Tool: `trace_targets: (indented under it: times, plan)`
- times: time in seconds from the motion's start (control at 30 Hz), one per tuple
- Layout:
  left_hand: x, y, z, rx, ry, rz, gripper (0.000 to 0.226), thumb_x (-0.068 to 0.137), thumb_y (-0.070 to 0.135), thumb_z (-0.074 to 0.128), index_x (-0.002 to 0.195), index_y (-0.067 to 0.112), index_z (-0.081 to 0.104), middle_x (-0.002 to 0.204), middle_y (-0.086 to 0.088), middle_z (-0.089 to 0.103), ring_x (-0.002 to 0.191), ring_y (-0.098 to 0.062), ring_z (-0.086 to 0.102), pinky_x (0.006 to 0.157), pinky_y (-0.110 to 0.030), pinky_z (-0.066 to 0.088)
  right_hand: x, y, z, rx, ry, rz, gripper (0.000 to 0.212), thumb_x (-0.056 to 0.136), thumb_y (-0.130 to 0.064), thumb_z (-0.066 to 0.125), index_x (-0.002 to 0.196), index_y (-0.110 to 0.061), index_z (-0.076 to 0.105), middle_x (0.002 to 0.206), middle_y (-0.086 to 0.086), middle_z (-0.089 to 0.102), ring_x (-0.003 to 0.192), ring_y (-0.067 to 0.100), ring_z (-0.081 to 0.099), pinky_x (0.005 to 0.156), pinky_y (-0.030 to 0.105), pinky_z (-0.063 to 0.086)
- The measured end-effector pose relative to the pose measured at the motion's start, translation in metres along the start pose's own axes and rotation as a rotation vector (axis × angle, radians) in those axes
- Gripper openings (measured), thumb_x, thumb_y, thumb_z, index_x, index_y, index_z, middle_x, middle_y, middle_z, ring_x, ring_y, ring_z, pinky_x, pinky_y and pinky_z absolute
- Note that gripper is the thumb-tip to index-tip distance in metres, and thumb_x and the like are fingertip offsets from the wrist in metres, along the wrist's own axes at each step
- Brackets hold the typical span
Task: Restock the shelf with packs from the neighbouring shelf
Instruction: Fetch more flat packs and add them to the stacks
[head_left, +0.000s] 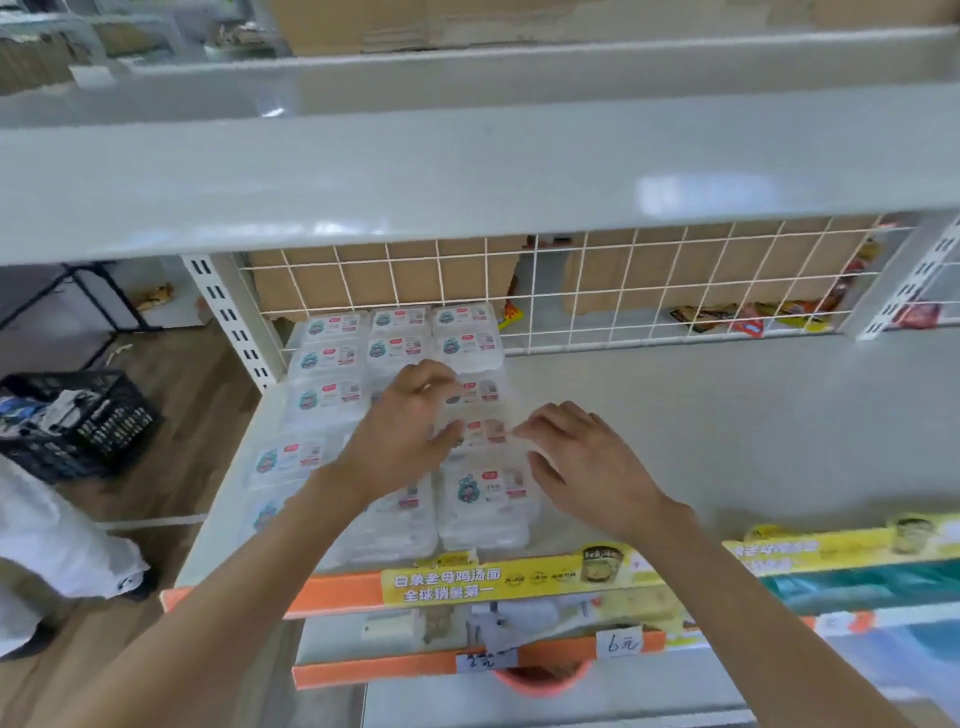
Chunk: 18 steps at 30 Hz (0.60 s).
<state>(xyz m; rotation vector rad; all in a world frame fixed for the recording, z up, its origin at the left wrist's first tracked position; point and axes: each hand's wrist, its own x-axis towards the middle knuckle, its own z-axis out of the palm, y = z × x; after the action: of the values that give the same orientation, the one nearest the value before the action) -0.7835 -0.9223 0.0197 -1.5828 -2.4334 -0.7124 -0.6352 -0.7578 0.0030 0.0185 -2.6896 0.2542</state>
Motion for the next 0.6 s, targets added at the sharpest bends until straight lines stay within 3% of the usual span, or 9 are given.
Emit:
trace_targets:
  times: [0.1,0.23,0.37,0.6]
  plan:
    - [0.02,0.036,0.022,-0.068,-0.049,0.096,0.038,0.079,0.032,0.047,0.102,0.008,0.064,0.105,-0.006,0.057,0.099,-0.012,0.047,0.089,-0.015,0.033,-0.035,0.017,-0.011,-0.028,0.0,0.079,0.033,0.076,-0.021,0.039,0.094,-0.014,0.066,0.088,0.0,0.062,0.078,0.021,0.058,0.063,0.028,0.051]
    - [0.043,0.094,0.059,-0.06,-0.136,0.201,0.041,0.079,0.037,0.042,0.104,0.013,0.064,0.105,-0.001,0.058,0.098,-0.017,0.053,0.085,-0.032,0.046,-0.088,0.049,-0.036,-0.066,-0.002,0.179,0.033,0.074,-0.021,0.04,0.092,-0.014,0.067,0.086,0.0,0.063,0.075,0.022,0.06,0.06,0.027,0.05]
    - [0.063,0.164,0.098,-0.012,-0.215,0.304,0.043,0.079,0.041,0.04,0.103,0.014,0.064,0.102,0.001,0.06,0.094,-0.022,0.058,0.081,-0.04,0.05,-0.15,0.086,-0.07,-0.117,0.016,0.277,0.032,0.073,-0.022,0.04,0.089,-0.015,0.067,0.084,0.001,0.062,0.074,0.022,0.06,0.058,0.027,0.049]
    - [0.103,0.318,0.173,-0.062,-0.262,0.458,0.042,0.077,0.04,0.041,0.099,0.015,0.066,0.095,-0.001,0.063,0.089,-0.025,0.06,0.075,-0.036,0.05,-0.272,0.162,-0.146,-0.218,0.049,0.475,0.031,0.071,-0.024,0.039,0.088,-0.017,0.064,0.082,0.002,0.061,0.077,0.025,0.061,0.061,0.029,0.05]
